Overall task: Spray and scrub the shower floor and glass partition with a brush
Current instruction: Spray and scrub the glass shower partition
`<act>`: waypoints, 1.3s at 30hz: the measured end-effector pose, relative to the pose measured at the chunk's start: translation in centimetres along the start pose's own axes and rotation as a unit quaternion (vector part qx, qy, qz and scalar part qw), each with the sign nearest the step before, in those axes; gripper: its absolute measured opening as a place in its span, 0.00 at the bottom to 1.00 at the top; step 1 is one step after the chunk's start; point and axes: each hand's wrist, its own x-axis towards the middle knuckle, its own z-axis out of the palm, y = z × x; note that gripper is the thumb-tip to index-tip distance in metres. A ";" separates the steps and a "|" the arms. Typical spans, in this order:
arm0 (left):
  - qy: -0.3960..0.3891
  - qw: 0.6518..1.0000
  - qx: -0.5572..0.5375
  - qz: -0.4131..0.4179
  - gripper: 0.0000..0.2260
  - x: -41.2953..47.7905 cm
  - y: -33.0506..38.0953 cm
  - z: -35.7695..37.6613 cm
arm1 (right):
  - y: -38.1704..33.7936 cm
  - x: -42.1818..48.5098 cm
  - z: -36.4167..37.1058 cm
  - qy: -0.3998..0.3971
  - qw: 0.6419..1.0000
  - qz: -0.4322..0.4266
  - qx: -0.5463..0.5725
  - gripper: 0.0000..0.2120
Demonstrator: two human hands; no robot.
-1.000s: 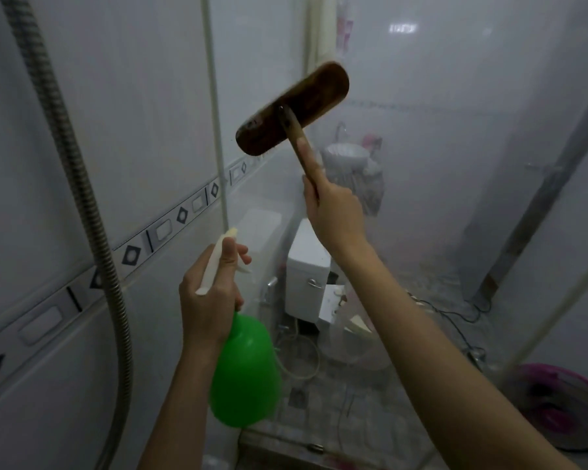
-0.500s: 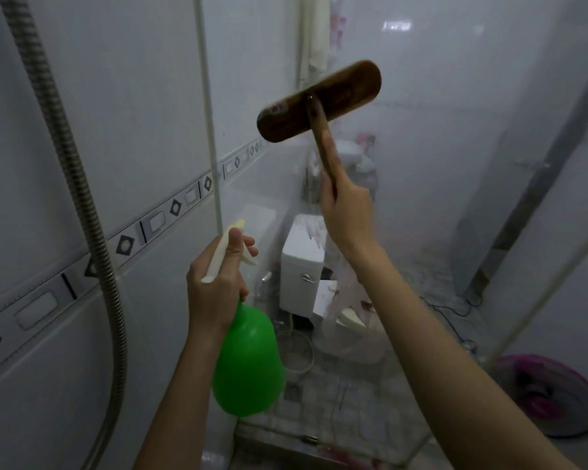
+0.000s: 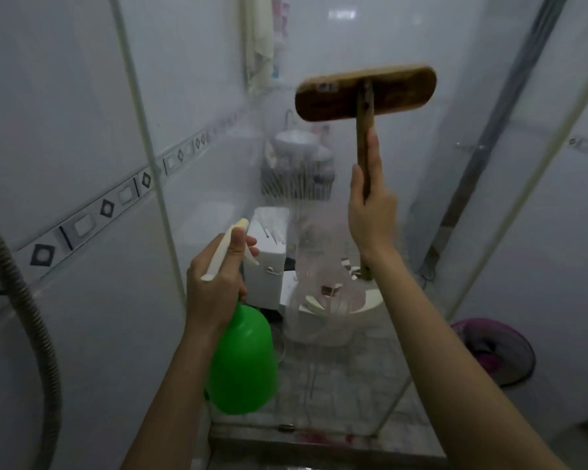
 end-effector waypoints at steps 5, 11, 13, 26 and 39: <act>-0.018 1.000 -0.001 -0.004 0.16 -0.2 -1.2 1.1 | 7.9 -18.4 -2.4 -0.080 0.980 0.176 -0.051 0.26; -0.045 0.999 0.010 -0.024 0.16 -0.9 -2.7 3.3 | 4.7 -5.8 -3.5 0.067 0.993 0.099 -0.001 0.25; -0.058 0.998 0.003 -0.032 0.14 -1.0 -2.8 3.8 | 4.4 -1.9 -4.6 0.094 0.994 0.059 -0.007 0.25; -0.111 0.989 0.054 -0.085 0.22 -3.1 -3.7 4.0 | 5.6 -7.4 -3.9 0.014 0.993 0.114 0.012 0.25; 0.019 0.995 0.077 -0.068 0.12 -8.2 -5.1 6.3 | 12.4 -21.1 -6.8 -0.136 0.984 0.115 0.012 0.29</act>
